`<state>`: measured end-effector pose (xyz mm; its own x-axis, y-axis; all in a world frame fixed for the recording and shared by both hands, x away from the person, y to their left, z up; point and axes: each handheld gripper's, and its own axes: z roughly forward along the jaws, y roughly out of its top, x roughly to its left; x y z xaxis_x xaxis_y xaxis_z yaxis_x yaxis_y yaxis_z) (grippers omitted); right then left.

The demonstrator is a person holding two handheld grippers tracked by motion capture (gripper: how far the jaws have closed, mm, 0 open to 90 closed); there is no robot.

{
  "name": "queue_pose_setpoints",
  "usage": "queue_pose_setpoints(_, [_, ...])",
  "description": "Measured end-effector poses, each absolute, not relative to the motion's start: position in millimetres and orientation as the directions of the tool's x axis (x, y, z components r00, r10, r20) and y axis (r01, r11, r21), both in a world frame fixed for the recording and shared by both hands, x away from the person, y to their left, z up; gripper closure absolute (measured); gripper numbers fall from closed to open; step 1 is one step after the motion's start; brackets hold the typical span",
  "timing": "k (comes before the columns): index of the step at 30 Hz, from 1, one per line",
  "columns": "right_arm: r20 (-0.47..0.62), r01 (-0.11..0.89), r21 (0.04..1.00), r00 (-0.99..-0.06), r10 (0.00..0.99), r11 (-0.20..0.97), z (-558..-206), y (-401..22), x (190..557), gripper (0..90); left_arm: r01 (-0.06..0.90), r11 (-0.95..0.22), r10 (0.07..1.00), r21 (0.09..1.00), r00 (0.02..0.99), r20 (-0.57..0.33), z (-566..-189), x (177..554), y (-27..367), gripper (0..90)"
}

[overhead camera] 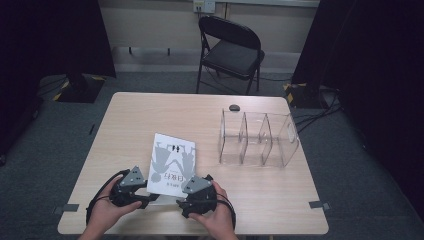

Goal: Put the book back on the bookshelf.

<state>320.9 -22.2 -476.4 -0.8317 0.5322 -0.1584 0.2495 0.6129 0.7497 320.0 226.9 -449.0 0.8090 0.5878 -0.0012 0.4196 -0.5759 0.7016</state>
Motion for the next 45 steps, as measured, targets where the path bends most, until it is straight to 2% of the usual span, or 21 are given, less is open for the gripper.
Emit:
queue_pose_setpoints(4, [-0.173,0.231,0.761,-0.828,0.533,0.607,-474,-15,322,12.7,0.422,-0.571,0.588,0.704,0.809,-0.008,-446,321,226,46.4])
queue_pose_setpoints(7, [-0.234,0.191,0.749,-0.820,0.523,0.635,-475,-6,322,12.6,0.419,-0.576,0.588,0.702,0.809,0.000,-444,321,224,46.4])
queue_pose_setpoints(10, [-0.262,0.191,0.739,-0.802,0.537,0.646,-477,0,325,11.3,0.415,-0.583,0.585,0.699,0.811,0.006,-442,321,223,46.3])
queue_pose_setpoints(12, [-0.268,0.189,0.742,-0.796,0.543,0.644,-477,2,327,10.4,0.419,-0.576,0.584,0.701,0.812,-0.006,-442,321,223,46.0])
queue_pose_setpoints(14, [-0.301,0.178,0.728,-0.784,0.543,0.662,-479,7,327,9.5,0.452,-0.541,0.592,0.709,0.803,-0.060,-442,322,223,42.2])
queue_pose_setpoints(19, [-0.340,0.149,0.725,-0.772,0.538,0.672,-481,9,326,11.5,0.440,-0.566,0.591,0.698,0.806,-0.029,-443,322,222,41.8])
queue_pose_setpoints(23, [-0.364,0.114,0.724,-0.775,0.517,0.680,-479,8,325,22.2,0.417,-0.575,0.584,0.703,0.811,-0.003,-446,322,220,40.1])
queue_pose_setpoints(25, [-0.395,0.100,0.699,-0.772,0.499,0.708,-475,7,325,29.6,0.394,-0.575,0.587,0.717,0.809,0.027,-447,322,221,39.7])
queue_pose_setpoints(27, [-0.430,0.106,0.669,-0.752,0.499,0.736,-471,7,323,37.3,0.390,-0.576,0.594,0.718,0.803,0.040,-446,323,223,35.5])
queue_pose_setpoints(32, [-0.399,0.141,0.679,-0.753,0.523,0.721,-460,-1,331,45.9,0.403,-0.599,0.602,0.692,0.797,0.057,-458,329,236,27.2])
queue_pose_setpoints(33, [-0.399,0.145,0.674,-0.754,0.522,0.724,-457,-2,333,47.4,0.385,-0.634,0.586,0.670,0.805,0.093,-463,331,239,26.4])
queue_pose_setpoints(36, [-0.403,0.166,0.658,-0.746,0.530,0.735,-452,-6,337,52.2,0.377,-0.662,0.580,0.648,0.805,0.124,-468,334,242,24.3])
queue_pose_setpoints(41, [-0.396,0.196,0.653,-0.736,0.550,0.732,-445,-10,342,55.5,0.425,-0.638,0.604,0.642,0.793,0.076,-479,339,249,20.9])
queue_pose_setpoints(45, [-0.385,0.221,0.657,-0.724,0.572,0.721,-435,-12,344,57.7,0.422,-0.644,0.596,0.639,0.799,0.073,-484,341,249,19.2])
